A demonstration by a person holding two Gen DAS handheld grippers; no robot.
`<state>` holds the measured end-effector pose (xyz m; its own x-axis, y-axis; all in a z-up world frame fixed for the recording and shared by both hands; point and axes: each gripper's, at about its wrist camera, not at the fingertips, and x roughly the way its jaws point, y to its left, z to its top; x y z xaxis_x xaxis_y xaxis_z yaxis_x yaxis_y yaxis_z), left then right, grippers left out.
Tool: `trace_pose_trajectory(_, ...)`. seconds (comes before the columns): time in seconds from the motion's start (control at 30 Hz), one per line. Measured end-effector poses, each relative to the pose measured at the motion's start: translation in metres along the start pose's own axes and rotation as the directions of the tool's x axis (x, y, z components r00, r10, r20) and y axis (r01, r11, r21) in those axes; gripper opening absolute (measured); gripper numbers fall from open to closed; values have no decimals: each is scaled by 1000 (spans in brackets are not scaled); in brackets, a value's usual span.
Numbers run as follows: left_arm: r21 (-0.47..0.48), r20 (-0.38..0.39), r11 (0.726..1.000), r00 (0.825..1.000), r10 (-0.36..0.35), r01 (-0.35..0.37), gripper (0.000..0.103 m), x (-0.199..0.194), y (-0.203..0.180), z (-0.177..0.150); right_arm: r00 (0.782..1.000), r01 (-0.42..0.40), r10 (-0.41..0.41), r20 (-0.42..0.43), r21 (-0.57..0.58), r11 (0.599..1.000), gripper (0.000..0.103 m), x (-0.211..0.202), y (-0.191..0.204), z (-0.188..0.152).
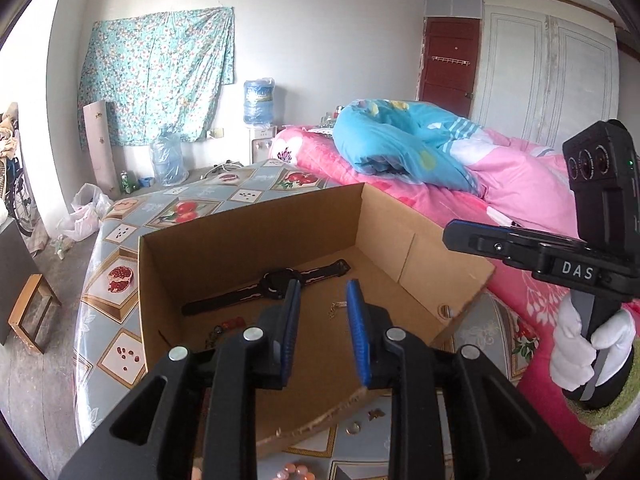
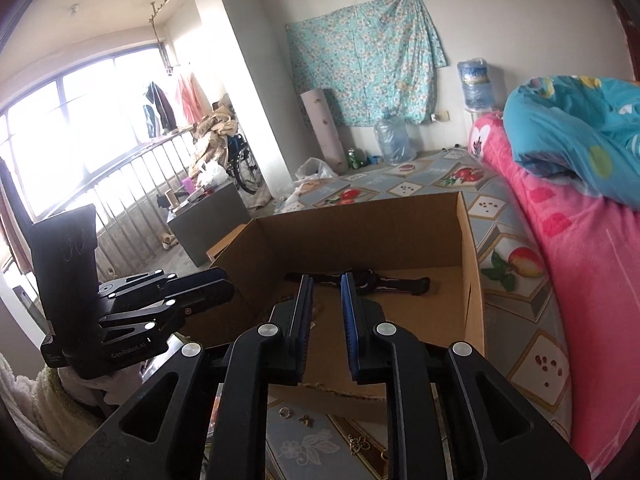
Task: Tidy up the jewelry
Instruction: 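Open the left tool to drop the keychain into the box, then move the left tool back to the small gold ring charm beside the box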
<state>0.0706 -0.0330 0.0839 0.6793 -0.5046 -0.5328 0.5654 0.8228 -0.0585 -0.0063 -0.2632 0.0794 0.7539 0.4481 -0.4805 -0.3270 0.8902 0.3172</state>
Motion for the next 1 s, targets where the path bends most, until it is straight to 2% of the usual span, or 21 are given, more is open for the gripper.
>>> trace_pose_trajectory(0.1,28,4,999,999,-40,40,23,-25,-11,-25,1000,-22,22,-11,-14,1000,16,-15,9,-24)
trace_pose_trajectory(0.2,31,-44,997,996,-76,77,23,-32,-22,-49,998,-47,46,-40,-6,999,16,-20,18,-44)
trace_pose_trajectory(0.3,-20,-120,996,989,-91,89,23,-17,-28,-71,995,-43,46,-92,30,999,17,-11,25,-65)
trace_pose_trajectory(0.43,-35,-194,998,980,-51,45,23,13,-35,-94,985,-12,31,-170,108,994,19,14,22,-87)
trace_pose_trajectory(0.53,-35,-236,999,972,-12,4,23,36,-33,-102,973,8,27,-229,152,988,19,29,16,-98)
trace_pose_trajectory(0.63,-31,-241,1000,971,-1,-6,23,49,-32,-106,962,47,-3,-275,155,987,19,40,14,-106)
trace_pose_trajectory(0.83,-26,-261,999,965,14,-21,23,66,-36,-110,957,55,-2,-291,174,983,19,45,12,-108)
trace_pose_trajectory(1.0,-19,-250,999,968,33,-39,22,70,-38,-108,957,51,1,-292,170,984,19,48,12,-105)
